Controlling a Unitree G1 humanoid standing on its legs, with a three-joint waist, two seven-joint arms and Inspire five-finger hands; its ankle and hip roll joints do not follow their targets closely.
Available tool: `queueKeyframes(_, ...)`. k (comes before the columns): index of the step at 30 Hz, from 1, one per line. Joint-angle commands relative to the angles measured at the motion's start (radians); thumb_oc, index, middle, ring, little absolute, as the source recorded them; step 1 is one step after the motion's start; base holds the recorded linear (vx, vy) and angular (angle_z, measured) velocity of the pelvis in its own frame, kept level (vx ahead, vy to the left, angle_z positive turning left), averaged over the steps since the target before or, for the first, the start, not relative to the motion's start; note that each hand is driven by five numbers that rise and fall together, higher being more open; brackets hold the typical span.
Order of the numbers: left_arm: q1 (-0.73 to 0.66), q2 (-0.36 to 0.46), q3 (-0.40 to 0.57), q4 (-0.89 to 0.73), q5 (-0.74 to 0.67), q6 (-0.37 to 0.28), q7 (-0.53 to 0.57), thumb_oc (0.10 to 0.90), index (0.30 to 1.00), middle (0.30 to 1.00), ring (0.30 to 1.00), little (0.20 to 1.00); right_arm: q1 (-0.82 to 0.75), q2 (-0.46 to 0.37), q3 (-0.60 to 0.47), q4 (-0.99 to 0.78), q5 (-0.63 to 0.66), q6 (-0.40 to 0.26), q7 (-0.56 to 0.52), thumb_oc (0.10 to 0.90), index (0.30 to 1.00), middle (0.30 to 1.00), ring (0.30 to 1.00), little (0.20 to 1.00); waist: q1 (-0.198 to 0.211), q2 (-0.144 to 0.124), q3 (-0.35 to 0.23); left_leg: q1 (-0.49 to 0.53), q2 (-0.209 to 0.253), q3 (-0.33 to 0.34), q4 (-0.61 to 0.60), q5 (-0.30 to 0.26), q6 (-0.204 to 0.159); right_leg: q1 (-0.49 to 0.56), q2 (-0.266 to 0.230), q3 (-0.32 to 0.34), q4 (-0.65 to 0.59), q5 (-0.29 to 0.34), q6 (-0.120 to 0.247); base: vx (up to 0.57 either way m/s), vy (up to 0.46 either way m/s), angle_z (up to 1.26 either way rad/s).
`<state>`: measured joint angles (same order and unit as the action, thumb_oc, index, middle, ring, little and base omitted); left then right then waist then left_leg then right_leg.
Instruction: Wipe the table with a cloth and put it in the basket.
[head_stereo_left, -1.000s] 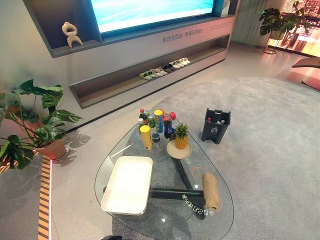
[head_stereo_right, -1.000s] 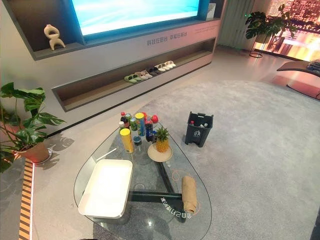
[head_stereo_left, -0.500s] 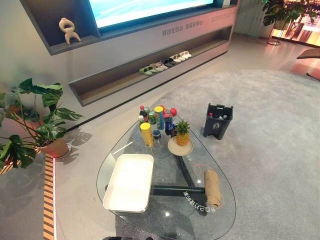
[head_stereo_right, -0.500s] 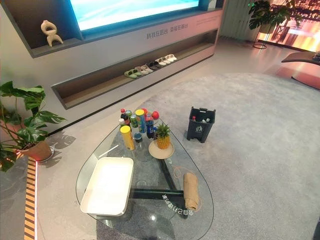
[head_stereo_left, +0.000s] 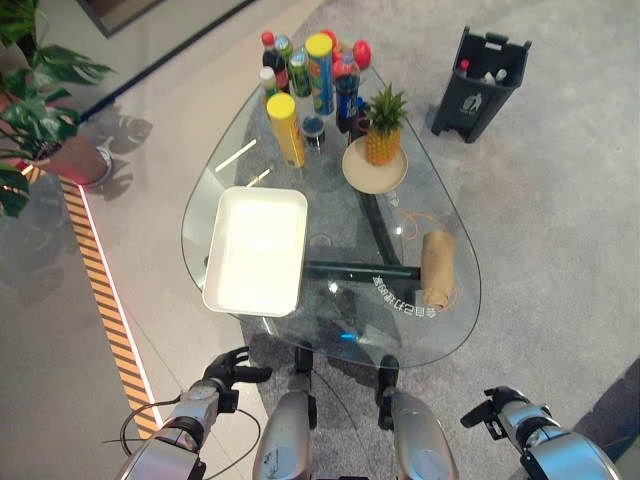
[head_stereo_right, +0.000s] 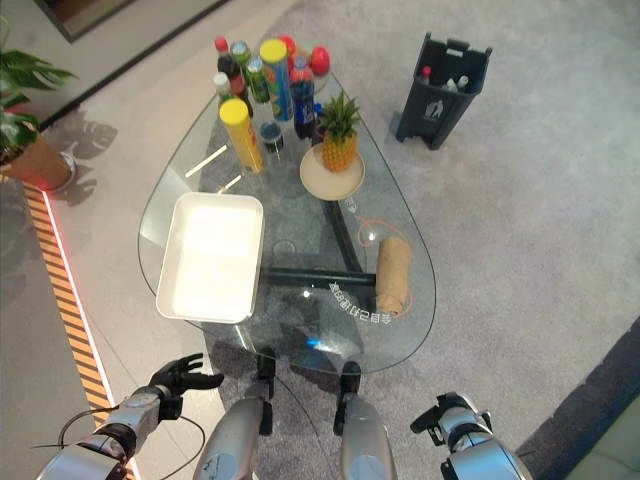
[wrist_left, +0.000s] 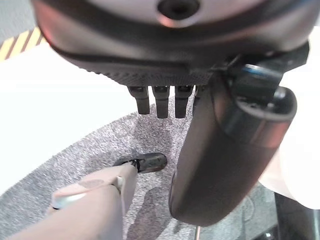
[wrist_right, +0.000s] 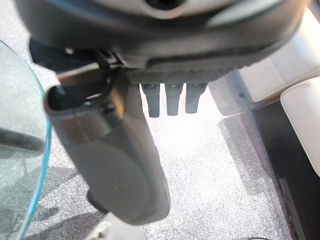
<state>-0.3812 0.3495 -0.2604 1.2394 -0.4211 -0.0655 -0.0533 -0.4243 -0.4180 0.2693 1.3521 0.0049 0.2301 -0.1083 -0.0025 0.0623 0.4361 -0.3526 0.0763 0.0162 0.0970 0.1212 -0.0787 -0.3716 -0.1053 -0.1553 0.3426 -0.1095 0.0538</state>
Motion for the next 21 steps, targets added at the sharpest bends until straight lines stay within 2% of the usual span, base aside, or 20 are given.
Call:
queueKeyframes(1, 0.007, 0.052, 0.032, -0.003, -0.075, -0.058, -0.002, 0.8, 0.9, 0.9, 0.9, 0.9, 0.034, -0.039, 0.018, -0.014, 0.047, 0.018, -0.052, 0.8, 0.9, 0.9, 0.9, 0.9, -0.01, -0.03, -0.011, -0.091, -0.067, -0.021, 0.137, -0.086, 0.035, -0.095, 0.012, 0.086, -0.042, 0.098, 0.021, -0.11, -0.031, 0.07)
queueKeyframes(8, -0.025, 0.074, 0.078, -0.077, -0.222, -0.09, 0.022, 0.8, 0.9, 0.9, 0.9, 0.9, -0.005, -0.051, 0.001, -0.07, 0.107, -0.057, -0.139, 0.8, 0.9, 0.9, 0.9, 0.9, -0.005, -0.039, 0.033, -0.264, -0.07, -0.012, 0.28, -0.112, 0.04, -0.253, 0.029, 0.083, 0.085, 0.07, 0.009, -0.09, -0.038, 0.05)
queueKeyframes(15, -0.029, 0.092, 0.101, -0.09, -0.266, -0.1, 0.061, 0.8, 0.9, 0.9, 0.9, 0.9, -0.016, -0.078, -0.032, -0.112, 0.123, -0.142, -0.278, 0.8, 0.9, 0.9, 0.9, 0.9, -0.001, -0.041, 0.053, -0.349, -0.064, -0.016, 0.37, -0.144, 0.045, -0.337, 0.035, 0.078, 0.161, 0.046, 0.0, -0.03, -0.026, 0.02)
queueKeyframes(21, -0.041, 0.119, 0.147, -0.08, -0.347, -0.099, 0.085, 0.8, 0.9, 0.9, 0.9, 0.9, -0.045, -0.108, -0.053, -0.116, 0.118, -0.176, -0.299, 0.8, 0.9, 0.9, 0.9, 0.9, -0.002, -0.046, 0.067, -0.394, -0.053, -0.016, 0.412, -0.162, 0.046, -0.382, 0.035, 0.077, 0.194, 0.038, -0.006, -0.01, -0.018, 0.0)
